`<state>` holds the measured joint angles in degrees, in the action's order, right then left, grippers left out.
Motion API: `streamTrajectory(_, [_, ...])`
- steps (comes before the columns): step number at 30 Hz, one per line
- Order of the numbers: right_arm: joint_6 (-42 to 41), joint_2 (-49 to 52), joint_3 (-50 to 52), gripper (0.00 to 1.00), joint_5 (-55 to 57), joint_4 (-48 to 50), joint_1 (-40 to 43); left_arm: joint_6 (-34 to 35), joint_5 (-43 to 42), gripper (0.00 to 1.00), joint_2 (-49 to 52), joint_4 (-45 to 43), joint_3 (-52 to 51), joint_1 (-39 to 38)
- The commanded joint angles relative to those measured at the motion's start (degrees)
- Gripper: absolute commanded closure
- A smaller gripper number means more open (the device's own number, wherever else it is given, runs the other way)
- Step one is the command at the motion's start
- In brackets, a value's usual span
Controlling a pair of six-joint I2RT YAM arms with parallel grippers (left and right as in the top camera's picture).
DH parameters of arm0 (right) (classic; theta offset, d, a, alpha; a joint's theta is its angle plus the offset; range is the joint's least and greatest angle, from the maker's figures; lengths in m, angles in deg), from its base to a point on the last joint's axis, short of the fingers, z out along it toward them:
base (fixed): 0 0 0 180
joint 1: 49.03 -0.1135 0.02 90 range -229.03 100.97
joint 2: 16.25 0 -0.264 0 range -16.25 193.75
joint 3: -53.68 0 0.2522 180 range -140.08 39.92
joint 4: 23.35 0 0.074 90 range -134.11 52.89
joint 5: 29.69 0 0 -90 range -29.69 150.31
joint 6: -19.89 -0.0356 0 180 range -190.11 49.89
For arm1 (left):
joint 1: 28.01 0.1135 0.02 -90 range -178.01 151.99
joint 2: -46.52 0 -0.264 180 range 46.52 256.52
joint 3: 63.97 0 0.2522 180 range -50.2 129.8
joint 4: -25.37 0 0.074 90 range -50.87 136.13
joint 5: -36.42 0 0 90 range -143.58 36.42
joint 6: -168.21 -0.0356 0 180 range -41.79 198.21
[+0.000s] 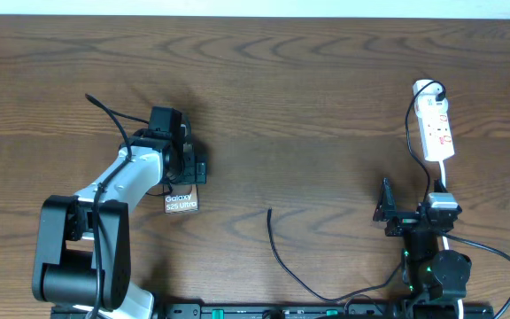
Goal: Plug charger to phone and switch on socket
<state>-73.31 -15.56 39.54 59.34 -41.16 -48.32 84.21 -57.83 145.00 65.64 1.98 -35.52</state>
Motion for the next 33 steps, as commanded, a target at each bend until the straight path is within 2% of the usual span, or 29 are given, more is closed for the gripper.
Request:
streamTrajectory(1, [0.70,-0.04,0.07,0.01,0.42,-0.26,-0.48,0.52,-1.27,0.02,0.55,-0.07,-1.07,0.09])
streamTrajectory(33, [0.68,-0.04,0.07,0.01,0.42,-0.26,-0.48,2.32,-1.09,0.01,4.31,1.66,-0.98,0.09])
